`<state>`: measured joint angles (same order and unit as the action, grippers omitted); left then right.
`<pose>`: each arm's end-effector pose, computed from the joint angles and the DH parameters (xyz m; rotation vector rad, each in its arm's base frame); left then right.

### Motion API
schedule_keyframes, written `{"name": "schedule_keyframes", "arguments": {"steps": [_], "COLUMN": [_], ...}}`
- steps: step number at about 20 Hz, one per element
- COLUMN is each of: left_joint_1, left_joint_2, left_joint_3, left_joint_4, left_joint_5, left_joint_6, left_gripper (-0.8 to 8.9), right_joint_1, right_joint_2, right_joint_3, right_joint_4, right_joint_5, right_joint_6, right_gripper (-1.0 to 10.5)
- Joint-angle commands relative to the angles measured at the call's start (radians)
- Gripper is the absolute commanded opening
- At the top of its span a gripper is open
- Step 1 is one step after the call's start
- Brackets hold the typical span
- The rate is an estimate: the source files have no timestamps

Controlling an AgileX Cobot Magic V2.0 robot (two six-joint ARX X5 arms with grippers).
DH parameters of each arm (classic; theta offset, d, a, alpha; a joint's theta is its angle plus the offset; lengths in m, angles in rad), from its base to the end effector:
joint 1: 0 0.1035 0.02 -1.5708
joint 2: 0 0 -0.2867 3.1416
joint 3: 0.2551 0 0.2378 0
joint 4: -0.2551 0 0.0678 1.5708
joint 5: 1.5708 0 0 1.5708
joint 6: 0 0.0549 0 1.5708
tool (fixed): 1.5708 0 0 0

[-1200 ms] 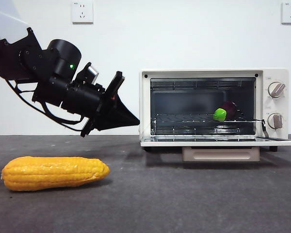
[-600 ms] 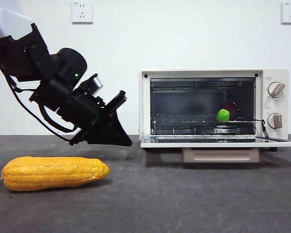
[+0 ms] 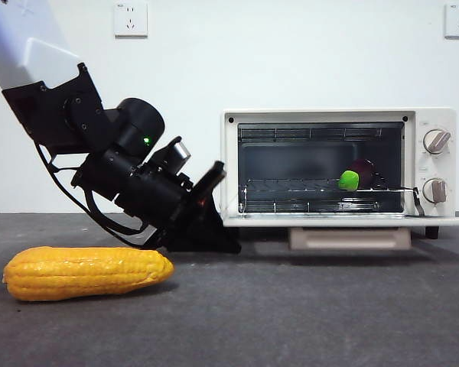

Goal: Take the eggplant from the table,put the eggplant in the oven

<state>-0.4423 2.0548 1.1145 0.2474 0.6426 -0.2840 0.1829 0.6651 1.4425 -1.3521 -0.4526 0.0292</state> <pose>0.3687 -0.2110 0.1354 -0.3175 0.8672 -0.9310 0.0101 0.0263 0.4209 0.1060 0.5880 0.6093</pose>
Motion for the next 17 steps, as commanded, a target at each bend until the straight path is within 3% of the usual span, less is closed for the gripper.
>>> {"name": "schedule_keyframes", "arguments": {"steps": [1, 4, 9, 14, 17], "left_joint_1": [0.013, 0.038, 0.068, 0.075, 0.075], "left_joint_2": [0.006, 0.002, -0.005, -0.005, -0.005], "left_joint_3": [0.001, 0.002, 0.032, 0.174, 0.268], "left_joint_4": [0.135, 0.227, 0.317, 0.306, 0.23], "left_joint_5": [0.074, 0.126, 0.123, 0.076, 0.01], "left_joint_6": [-0.13, -0.197, -0.26, -0.262, -0.211], "left_gripper": [-0.07, -0.07, -0.07, -0.07, -0.07], "right_joint_1": [0.001, 0.001, 0.001, 0.001, 0.001], "right_joint_2": [-0.002, -0.002, -0.002, -0.002, -0.002], "right_joint_3": [0.001, 0.001, 0.001, 0.001, 0.001], "right_joint_4": [-0.022, -0.023, -0.023, -0.023, -0.022], "right_joint_5": [-0.001, -0.001, 0.0, 0.0, 0.0], "right_joint_6": [-0.008, -0.008, -0.008, -0.008, -0.008], "right_gripper": [-0.1, -0.1, -0.1, -0.1, -0.1]}}
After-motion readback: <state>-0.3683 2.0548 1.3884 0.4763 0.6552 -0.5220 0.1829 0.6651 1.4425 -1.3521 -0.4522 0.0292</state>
